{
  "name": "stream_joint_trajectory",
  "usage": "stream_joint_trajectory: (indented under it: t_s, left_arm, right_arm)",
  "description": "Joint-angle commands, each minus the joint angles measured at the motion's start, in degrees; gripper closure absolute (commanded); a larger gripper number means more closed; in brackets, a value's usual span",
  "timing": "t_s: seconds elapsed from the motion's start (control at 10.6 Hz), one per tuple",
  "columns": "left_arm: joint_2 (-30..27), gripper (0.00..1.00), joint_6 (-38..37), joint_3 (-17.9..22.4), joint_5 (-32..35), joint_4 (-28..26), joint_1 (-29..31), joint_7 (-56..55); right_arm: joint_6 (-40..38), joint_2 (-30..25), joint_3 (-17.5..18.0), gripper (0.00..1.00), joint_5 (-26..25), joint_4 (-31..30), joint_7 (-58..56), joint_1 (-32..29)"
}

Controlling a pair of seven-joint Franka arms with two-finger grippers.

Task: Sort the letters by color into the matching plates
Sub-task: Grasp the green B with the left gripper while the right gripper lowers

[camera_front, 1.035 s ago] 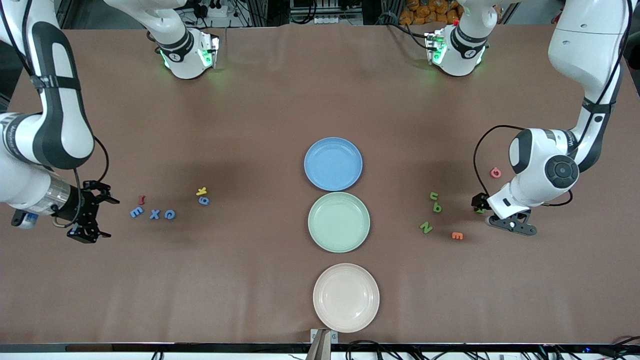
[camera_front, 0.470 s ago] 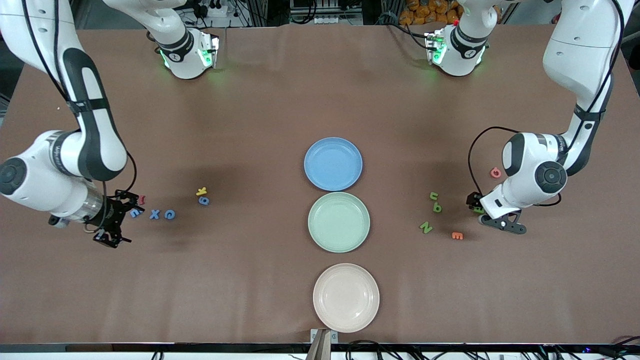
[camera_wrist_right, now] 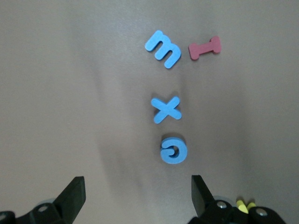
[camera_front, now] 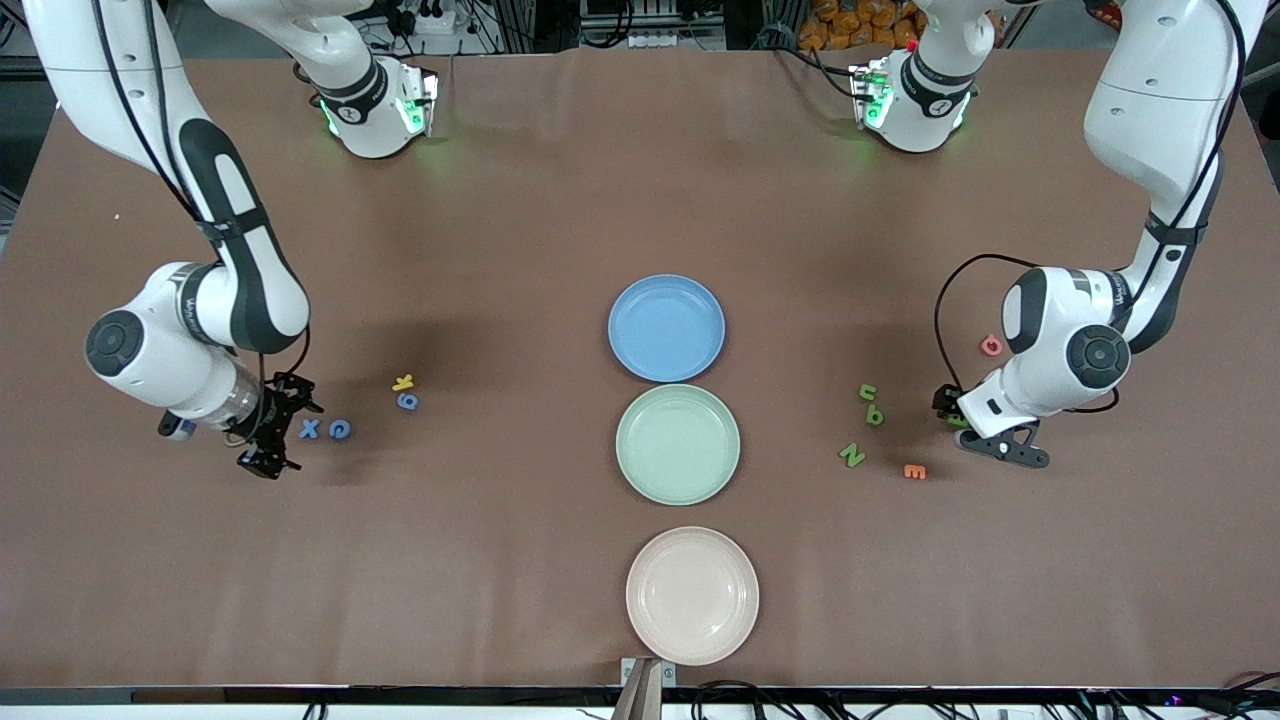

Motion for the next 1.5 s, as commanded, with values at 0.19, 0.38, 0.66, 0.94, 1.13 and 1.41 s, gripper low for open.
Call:
stream_joint_trajectory:
  t_s: [0.19,0.38,0.66,0.94,1.13,1.41]
  left_arm:
    - [0.7,0.29,0.8,-0.1,1.4,0.0,-0.1,-1.6]
    - [1.0,0.36,0.8,-0.1,1.4,0.2,-0.1,-1.7]
    - [1.1,0.42,0.8,-0.2,1.1,0.3,-0.1,-1.9]
    - [1.0,1.0,0.7,-0.1,0.8,0.4,-0.1,-2.9]
    - [0.1,1.0,0.7,-0.2,0.9,1.1,-0.7,-4.5]
    - [-2.9,1.0,-0.7,-5.0,0.8,3.5,-0.4,-4.4]
  right_arm:
    - [7.6,-0.8,0.1,0.0,0.4,-7.4,-3.2,0.8]
    - [9.1,0.5,0.1,0.0,0.4,-7.6,-3.8,1.3]
    - [10.2,1.8,0.1,0.0,0.4,-7.4,-4.0,1.4]
    - [12.7,3.5,0.1,0.0,0.4,-7.3,-5.0,1.5]
    - [13.0,3.7,0.1,0.0,0.4,-7.3,-5.0,1.9]
    - [14.2,4.7,0.1,0.06,0.4,-7.2,-6.1,2.2]
